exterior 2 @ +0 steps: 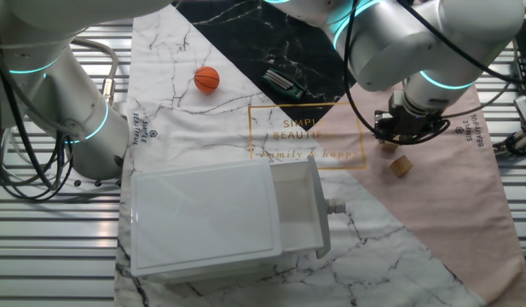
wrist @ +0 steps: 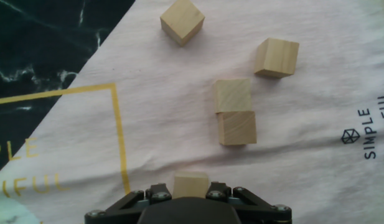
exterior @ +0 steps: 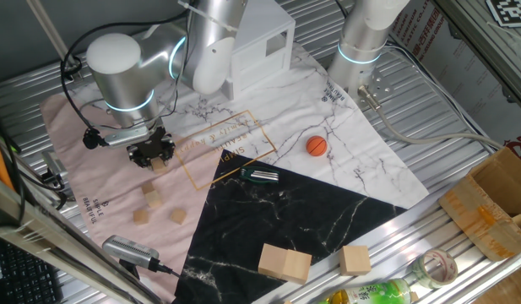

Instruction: Stack the blocks into a pyramid shape

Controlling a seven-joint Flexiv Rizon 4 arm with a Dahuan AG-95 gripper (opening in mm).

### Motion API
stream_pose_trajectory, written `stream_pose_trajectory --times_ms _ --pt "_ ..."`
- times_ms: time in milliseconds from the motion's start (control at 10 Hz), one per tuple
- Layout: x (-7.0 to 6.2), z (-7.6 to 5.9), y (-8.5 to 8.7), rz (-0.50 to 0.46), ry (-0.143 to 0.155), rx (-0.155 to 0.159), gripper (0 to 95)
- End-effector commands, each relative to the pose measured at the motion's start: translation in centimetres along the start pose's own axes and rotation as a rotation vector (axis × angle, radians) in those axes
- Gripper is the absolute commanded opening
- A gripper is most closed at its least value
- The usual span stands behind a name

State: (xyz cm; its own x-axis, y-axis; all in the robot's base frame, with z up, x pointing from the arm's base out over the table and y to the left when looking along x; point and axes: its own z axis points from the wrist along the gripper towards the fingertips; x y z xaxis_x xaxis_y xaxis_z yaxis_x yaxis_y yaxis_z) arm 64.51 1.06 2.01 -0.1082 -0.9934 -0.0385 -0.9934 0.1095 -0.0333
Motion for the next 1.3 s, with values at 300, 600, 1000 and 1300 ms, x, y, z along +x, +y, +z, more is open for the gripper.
stream_pose_trajectory --times_ms 300,600,1000,1300 --pt "0.0 0.0 0.0 0.018 -0.001 -0.01 0.0" --pt "0.1 -0.2 -0.6 -0.003 -0.006 -0.021 0.0" --pt "0.2 -0.7 -1.9 -0.029 -0.016 -0.031 0.0" --pt "0.0 -0.7 -2.4 -0.054 -0.026 -0.032 0.0"
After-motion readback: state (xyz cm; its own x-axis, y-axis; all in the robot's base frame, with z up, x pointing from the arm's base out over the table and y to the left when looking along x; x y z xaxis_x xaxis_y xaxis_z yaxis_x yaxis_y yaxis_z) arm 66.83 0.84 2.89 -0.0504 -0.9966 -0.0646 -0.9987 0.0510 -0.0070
